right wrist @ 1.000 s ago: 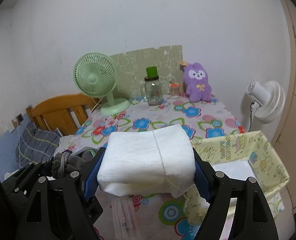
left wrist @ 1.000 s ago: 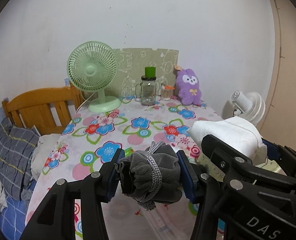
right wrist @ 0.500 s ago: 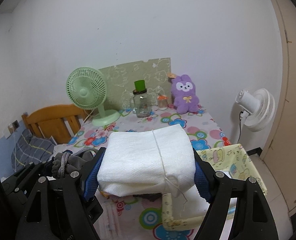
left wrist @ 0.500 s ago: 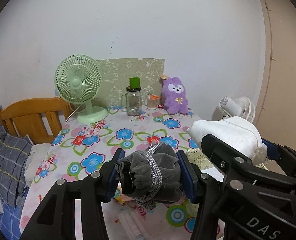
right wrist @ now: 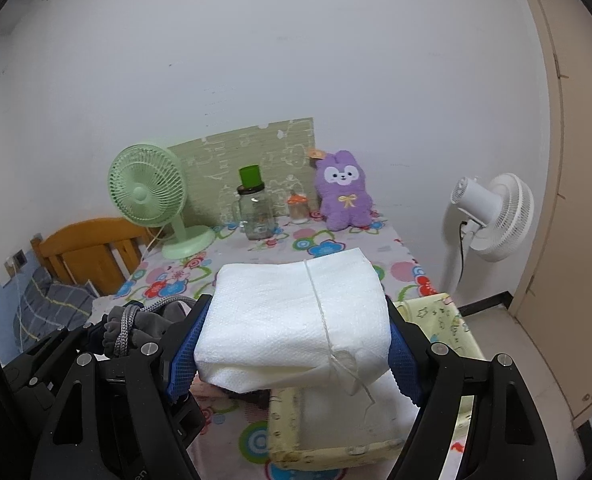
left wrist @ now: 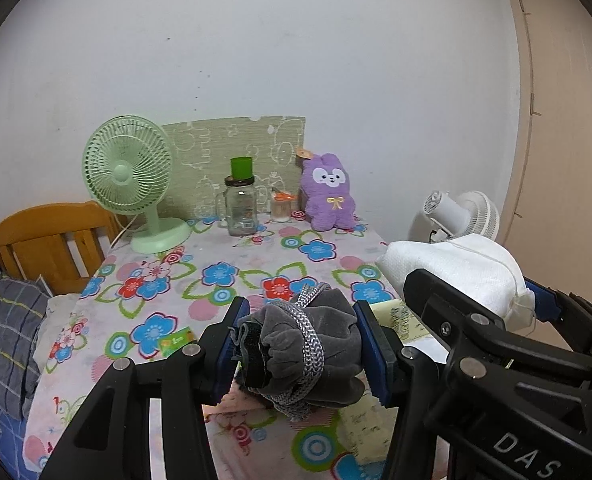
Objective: Organize soft objects
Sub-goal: 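Carry the grey gloves with the left tool while the right tool carries the white cloth toward the box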
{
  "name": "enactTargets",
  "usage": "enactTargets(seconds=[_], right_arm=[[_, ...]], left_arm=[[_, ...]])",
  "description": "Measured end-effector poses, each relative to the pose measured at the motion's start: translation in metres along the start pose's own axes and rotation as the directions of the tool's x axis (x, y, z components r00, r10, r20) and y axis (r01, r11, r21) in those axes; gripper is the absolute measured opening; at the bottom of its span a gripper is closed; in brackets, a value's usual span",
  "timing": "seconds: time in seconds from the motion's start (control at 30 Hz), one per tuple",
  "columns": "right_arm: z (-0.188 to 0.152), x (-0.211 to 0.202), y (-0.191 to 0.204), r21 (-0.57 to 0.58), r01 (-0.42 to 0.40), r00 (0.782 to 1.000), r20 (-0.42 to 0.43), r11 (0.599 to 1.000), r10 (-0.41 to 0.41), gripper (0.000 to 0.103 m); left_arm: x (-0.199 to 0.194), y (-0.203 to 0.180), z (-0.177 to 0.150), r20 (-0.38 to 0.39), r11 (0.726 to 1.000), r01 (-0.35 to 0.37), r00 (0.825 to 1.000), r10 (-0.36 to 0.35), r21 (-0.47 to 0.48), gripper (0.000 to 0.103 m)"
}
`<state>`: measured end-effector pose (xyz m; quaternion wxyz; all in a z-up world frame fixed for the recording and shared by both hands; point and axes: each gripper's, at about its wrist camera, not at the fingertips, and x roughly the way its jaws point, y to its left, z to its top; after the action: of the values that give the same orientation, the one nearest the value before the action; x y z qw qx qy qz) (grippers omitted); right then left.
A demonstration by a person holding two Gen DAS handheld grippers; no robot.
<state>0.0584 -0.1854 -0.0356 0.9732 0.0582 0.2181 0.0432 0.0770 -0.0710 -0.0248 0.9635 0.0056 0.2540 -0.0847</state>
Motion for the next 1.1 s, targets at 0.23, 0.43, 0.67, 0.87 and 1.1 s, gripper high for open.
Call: enactTargets(seconds=[0.23, 0.43, 0.67, 0.87, 1.1], right_arm=[[0.002, 0.007, -0.021, 0.012, 0.026, 1.0, -0.007, 1.0, -0.026, 0.081], [0.002, 0.017, -0.042, 0.026, 0.036, 0.999, -0.025, 0.999, -0.035, 0.081], [0.0, 0.028, -0.065, 0.036, 0.051, 0.998, -0.039, 0.998, -0.05, 0.081], [-0.004, 0.042, -0.083, 0.048, 0.054, 0.997, -0.054, 0.997, -0.051, 0.081], [-0.009, 0.062, -0.1, 0.055, 0.057, 0.993, -0.103, 0.997, -0.051, 0.081]], left_arm=[[0.014, -0.022, 0.001, -0.015, 0.999, 0.028, 1.0, -0.027, 0.017, 0.054], [0.029, -0.04, 0.001, -0.035, 0.999, 0.041, 0.999, -0.04, 0.034, 0.054], [0.049, -0.062, 0.002, -0.056, 0.995, 0.068, 0.996, -0.064, 0.07, 0.054], [0.068, -0.08, 0.0, -0.096, 0.991, 0.093, 0.992, -0.084, 0.095, 0.054], [0.091, -0.095, -0.005, -0.163, 0.989, 0.106, 0.983, -0.088, 0.105, 0.055]])
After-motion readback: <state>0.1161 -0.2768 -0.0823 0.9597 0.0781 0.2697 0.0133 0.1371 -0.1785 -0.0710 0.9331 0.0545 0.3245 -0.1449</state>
